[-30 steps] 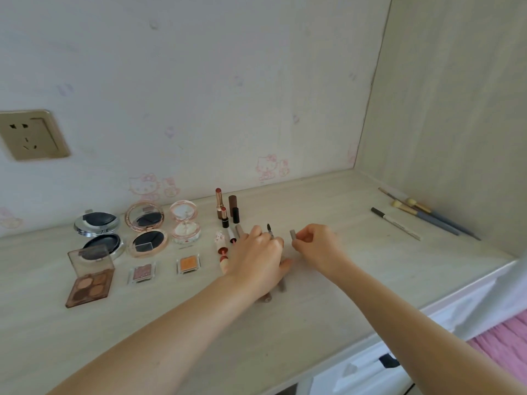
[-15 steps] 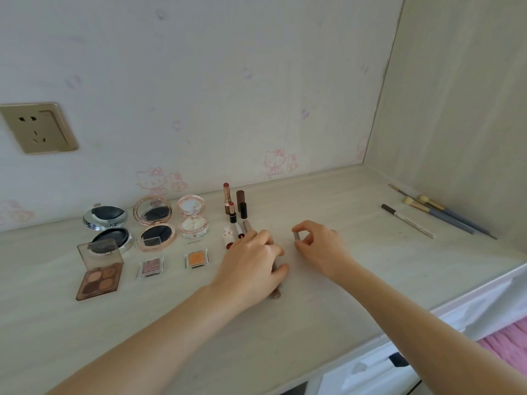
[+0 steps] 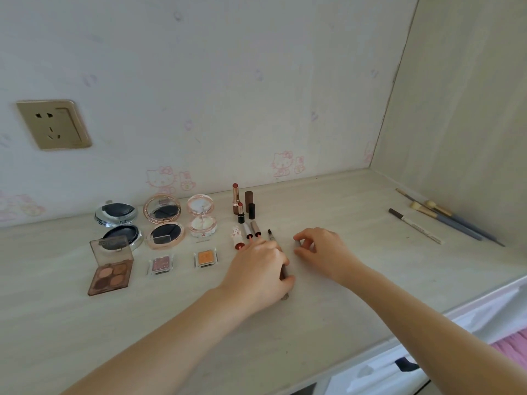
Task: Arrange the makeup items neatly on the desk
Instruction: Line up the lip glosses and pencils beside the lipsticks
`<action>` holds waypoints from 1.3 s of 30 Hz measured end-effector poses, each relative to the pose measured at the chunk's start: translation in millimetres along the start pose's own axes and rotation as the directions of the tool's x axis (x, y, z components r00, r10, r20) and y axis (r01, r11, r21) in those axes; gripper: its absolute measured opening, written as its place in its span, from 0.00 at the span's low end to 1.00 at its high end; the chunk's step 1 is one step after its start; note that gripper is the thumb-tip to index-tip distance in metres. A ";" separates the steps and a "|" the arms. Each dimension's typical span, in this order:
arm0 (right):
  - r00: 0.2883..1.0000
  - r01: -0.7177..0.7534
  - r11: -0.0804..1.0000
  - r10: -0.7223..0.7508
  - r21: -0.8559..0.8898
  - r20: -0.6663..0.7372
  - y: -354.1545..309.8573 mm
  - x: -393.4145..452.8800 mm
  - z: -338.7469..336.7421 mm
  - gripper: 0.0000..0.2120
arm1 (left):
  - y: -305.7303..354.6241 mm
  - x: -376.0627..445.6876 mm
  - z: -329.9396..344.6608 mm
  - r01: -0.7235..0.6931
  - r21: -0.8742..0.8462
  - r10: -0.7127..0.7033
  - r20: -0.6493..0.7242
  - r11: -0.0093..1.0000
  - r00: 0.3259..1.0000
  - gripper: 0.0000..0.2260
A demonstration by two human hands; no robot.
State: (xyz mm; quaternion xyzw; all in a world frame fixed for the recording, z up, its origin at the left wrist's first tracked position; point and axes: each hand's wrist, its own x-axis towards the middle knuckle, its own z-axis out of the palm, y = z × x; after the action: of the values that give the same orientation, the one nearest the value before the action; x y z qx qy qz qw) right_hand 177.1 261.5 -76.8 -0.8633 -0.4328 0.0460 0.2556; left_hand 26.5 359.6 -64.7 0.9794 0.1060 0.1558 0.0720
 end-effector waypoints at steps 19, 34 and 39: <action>0.999 -0.024 0.987 0.019 0.161 0.034 -16.4 20.5 5.0 0.12 | -11.9 3.5 1.5 0.030 -0.029 -0.032 -0.071 0.999 0.997 0.13; 0.991 -0.131 0.991 0.130 -0.040 -0.038 47.6 -19.6 -65.0 0.13 | 9.1 46.9 4.3 -0.012 -0.155 -0.008 -0.124 0.988 0.992 0.09; 0.978 -0.199 0.974 0.190 -0.110 -0.089 85.9 -34.3 -92.1 0.11 | 37.1 82.0 19.9 -0.059 -0.179 0.049 -0.061 0.982 0.997 0.10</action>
State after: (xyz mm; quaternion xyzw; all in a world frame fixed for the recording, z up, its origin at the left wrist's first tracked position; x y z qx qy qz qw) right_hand 245.7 155.6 -43.3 -0.9163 -0.3378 0.0116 0.2148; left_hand 116.0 340.4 -53.1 0.9666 0.0669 0.1942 0.1534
